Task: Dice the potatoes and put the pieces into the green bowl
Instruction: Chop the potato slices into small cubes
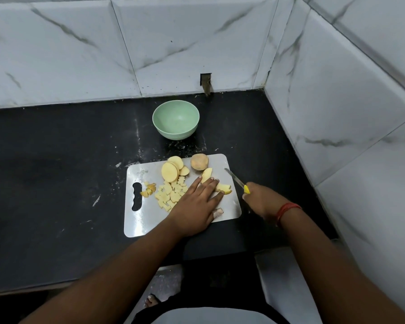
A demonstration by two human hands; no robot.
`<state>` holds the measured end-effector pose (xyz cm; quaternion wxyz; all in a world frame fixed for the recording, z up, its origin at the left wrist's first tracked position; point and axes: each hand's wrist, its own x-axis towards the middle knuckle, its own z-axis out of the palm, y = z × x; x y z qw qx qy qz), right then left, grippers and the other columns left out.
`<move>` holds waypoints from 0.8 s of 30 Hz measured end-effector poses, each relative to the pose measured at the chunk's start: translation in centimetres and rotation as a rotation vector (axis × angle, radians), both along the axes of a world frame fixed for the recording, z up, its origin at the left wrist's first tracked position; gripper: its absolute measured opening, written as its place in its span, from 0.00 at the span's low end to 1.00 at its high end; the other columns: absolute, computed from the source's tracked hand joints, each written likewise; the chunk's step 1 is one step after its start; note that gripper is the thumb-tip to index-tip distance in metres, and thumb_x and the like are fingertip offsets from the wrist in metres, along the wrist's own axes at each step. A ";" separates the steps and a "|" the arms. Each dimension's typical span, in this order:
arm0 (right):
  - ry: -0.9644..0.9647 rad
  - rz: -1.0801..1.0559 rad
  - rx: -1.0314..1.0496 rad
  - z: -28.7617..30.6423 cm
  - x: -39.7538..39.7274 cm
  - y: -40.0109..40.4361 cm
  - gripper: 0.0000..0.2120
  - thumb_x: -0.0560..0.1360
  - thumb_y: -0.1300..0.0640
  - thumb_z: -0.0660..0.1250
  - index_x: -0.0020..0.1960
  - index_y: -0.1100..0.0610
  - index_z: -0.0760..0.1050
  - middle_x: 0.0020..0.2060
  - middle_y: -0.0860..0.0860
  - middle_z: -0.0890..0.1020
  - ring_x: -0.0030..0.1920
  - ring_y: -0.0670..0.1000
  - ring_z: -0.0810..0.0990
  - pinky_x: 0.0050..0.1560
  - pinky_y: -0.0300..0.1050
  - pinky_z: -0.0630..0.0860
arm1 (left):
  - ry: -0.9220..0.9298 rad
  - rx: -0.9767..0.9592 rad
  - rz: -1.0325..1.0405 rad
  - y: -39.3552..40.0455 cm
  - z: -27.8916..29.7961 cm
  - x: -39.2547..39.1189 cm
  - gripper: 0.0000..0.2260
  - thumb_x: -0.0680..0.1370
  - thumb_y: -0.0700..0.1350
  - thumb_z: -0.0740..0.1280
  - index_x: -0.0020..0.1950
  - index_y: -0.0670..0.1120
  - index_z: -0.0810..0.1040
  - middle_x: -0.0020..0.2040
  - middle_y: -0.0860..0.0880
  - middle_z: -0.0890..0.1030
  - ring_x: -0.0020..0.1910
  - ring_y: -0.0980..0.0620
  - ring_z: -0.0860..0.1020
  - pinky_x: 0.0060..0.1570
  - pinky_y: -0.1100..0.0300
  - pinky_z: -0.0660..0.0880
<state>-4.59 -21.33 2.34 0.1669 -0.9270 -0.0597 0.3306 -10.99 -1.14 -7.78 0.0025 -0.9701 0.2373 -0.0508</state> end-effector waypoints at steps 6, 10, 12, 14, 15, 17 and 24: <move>0.020 -0.131 0.052 -0.6 -3.2 0.3 0.08 0.81 0.56 0.54 0.55 0.58 0.69 0.47 0.55 0.77 0.42 0.52 0.76 0.37 0.43 0.70 | -0.042 0.042 -0.014 -0.8 0.7 0.8 0.24 0.83 0.59 0.55 0.71 0.46 0.76 0.70 0.40 0.75 0.72 0.42 0.71 0.78 0.38 0.51; 0.039 -0.174 -0.007 -0.8 -4.3 1.2 0.11 0.80 0.60 0.53 0.60 0.60 0.67 0.52 0.58 0.77 0.46 0.55 0.78 0.38 0.45 0.73 | -0.058 0.042 -0.006 -0.9 0.6 0.7 0.25 0.84 0.58 0.56 0.73 0.45 0.74 0.70 0.41 0.75 0.70 0.43 0.72 0.78 0.40 0.51; 0.040 -0.164 -0.011 -0.9 -4.5 1.5 0.11 0.79 0.62 0.52 0.60 0.61 0.67 0.53 0.59 0.76 0.43 0.56 0.77 0.36 0.46 0.75 | -0.055 0.028 0.005 -1.0 0.4 0.6 0.26 0.84 0.59 0.54 0.75 0.44 0.71 0.71 0.41 0.74 0.71 0.44 0.71 0.79 0.41 0.52; 0.046 -0.164 -0.013 -1.0 -4.6 1.9 0.12 0.79 0.62 0.52 0.60 0.61 0.66 0.53 0.59 0.76 0.41 0.56 0.76 0.34 0.49 0.78 | -0.058 0.030 0.002 -1.0 0.3 0.7 0.27 0.84 0.59 0.54 0.76 0.43 0.70 0.72 0.41 0.73 0.72 0.44 0.71 0.79 0.43 0.52; 0.052 -0.168 -0.017 -1.0 -4.6 2.1 0.12 0.79 0.63 0.52 0.60 0.61 0.66 0.52 0.59 0.76 0.39 0.56 0.75 0.34 0.50 0.79 | -0.061 0.036 -0.009 -0.9 0.3 0.7 0.27 0.84 0.59 0.55 0.75 0.43 0.71 0.73 0.41 0.73 0.72 0.44 0.71 0.79 0.43 0.51; 0.065 -0.171 -0.028 -1.0 -4.7 2.4 0.12 0.79 0.64 0.52 0.61 0.61 0.65 0.47 0.58 0.74 0.36 0.55 0.74 0.32 0.51 0.79 | -0.066 0.047 -0.024 -0.9 0.2 0.8 0.27 0.84 0.59 0.55 0.75 0.42 0.72 0.74 0.41 0.72 0.72 0.44 0.70 0.79 0.45 0.50; 0.119 -0.186 -0.009 -0.7 -4.9 2.8 0.12 0.80 0.64 0.53 0.63 0.62 0.64 0.47 0.58 0.72 0.38 0.59 0.77 0.26 0.49 0.77 | -0.048 0.035 -0.026 -1.0 0.3 0.5 0.28 0.84 0.58 0.54 0.76 0.41 0.70 0.77 0.40 0.69 0.76 0.44 0.67 0.78 0.45 0.48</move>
